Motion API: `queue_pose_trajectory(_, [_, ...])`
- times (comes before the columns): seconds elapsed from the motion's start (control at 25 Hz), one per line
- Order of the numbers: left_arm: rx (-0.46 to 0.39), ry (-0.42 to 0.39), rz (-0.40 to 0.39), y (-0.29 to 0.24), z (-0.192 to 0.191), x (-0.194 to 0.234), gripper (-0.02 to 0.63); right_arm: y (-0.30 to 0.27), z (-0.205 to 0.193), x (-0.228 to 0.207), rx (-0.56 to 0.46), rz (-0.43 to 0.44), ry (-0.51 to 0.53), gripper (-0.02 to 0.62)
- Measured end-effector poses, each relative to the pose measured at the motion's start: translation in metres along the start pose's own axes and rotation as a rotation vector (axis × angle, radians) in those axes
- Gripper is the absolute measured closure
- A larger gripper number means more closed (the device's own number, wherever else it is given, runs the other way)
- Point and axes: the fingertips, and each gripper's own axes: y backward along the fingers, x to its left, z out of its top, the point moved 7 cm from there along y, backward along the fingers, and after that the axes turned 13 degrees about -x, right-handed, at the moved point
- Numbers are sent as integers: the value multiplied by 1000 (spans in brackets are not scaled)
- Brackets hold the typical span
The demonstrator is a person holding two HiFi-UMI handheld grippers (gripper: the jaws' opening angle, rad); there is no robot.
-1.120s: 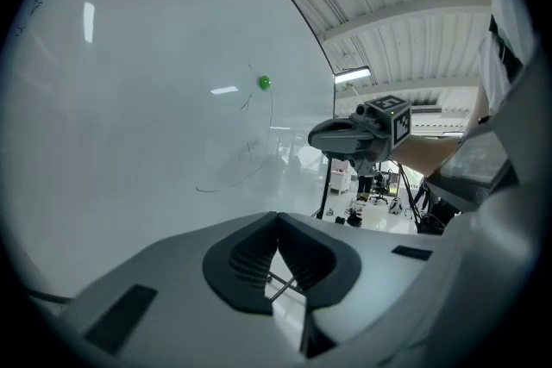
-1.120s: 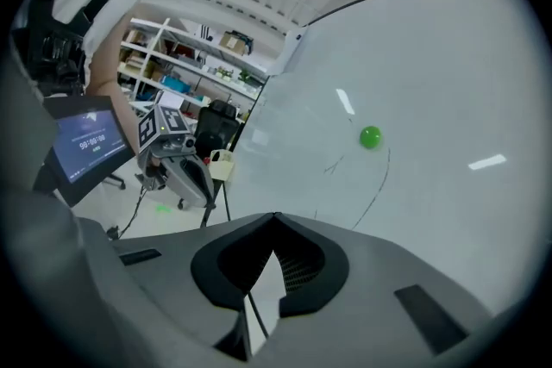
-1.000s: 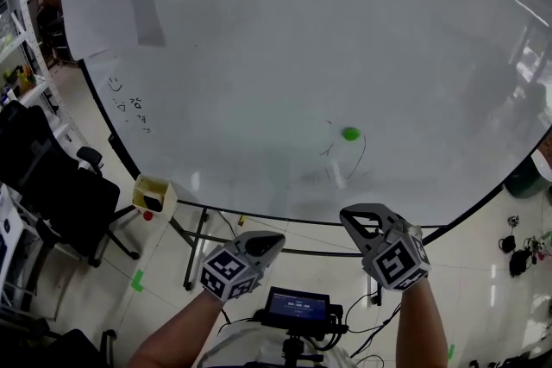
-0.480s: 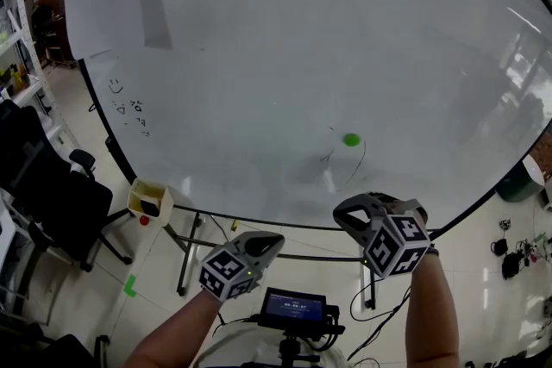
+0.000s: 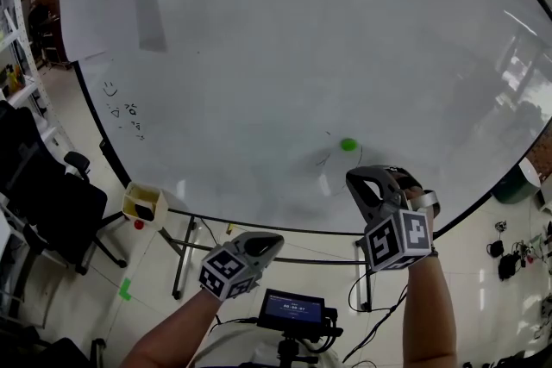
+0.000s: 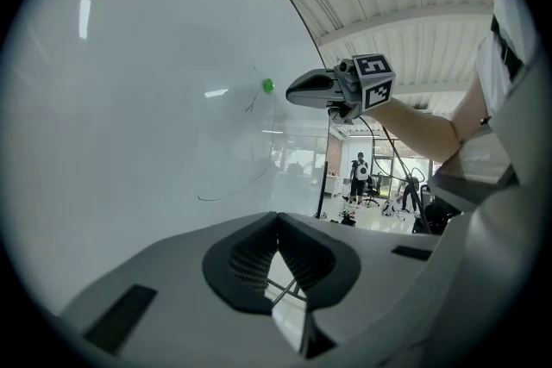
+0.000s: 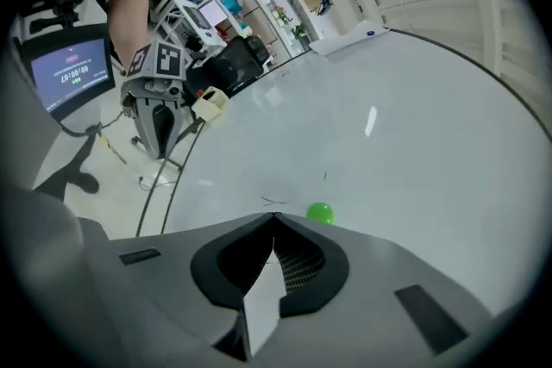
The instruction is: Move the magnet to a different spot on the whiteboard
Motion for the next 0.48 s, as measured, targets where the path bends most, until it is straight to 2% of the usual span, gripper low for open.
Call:
queue_pose_trajectory(0.2, [1, 0, -12, -7, 1, 2, 572, -6, 1, -11, 79, -126, 133, 534])
queue_pose_trajectory(0.48, [-10, -8, 10, 1, 7, 18, 572, -19, 6, -19, 160, -218, 228, 456])
